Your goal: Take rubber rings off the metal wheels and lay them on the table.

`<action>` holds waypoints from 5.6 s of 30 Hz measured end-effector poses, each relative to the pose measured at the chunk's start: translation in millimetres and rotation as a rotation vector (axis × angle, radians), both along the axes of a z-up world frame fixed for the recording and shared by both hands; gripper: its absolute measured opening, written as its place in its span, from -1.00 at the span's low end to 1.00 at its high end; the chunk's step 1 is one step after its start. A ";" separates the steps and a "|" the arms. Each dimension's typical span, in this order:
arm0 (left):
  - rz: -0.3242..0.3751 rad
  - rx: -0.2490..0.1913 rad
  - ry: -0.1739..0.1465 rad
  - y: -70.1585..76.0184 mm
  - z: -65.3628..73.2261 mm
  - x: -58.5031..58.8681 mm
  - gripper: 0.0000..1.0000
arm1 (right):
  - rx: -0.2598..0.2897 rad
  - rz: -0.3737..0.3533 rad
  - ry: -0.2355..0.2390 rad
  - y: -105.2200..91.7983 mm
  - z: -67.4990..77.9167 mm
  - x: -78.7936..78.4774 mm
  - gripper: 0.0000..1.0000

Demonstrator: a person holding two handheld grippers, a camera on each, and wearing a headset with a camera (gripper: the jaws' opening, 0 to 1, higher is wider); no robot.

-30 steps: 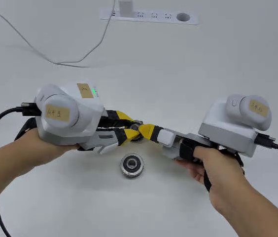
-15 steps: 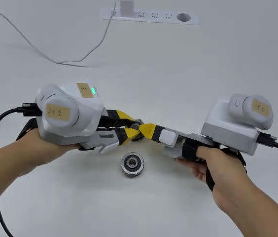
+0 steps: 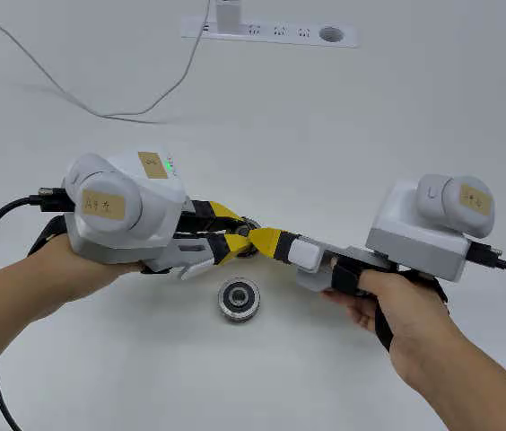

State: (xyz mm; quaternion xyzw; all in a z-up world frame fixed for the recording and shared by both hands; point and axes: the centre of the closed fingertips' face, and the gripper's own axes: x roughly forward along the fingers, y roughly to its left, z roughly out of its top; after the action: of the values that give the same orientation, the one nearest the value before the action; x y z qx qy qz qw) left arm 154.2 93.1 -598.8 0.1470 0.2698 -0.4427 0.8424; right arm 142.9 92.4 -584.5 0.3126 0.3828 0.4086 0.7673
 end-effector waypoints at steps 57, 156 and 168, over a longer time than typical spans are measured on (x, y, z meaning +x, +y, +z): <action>0.141 0.017 -0.070 35.0 33.3 7.3 -0.61 | -0.010 -0.081 0.049 2.6 2.1 10.6 -0.98; 0.019 0.048 -0.006 -3.8 6.5 5.0 -0.61 | 0.035 -0.139 -0.004 -51.9 21.7 -7.5 -0.48; 0.005 0.052 0.018 -4.0 1.2 1.1 -0.71 | 0.040 -0.147 -0.001 -53.4 21.0 -6.4 -0.49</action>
State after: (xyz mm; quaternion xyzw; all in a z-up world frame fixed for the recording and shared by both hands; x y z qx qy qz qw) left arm 155.3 89.0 -597.6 0.1639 0.2893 -0.4346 0.8370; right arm 136.5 39.1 -563.5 0.3549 0.3503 0.3590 0.7890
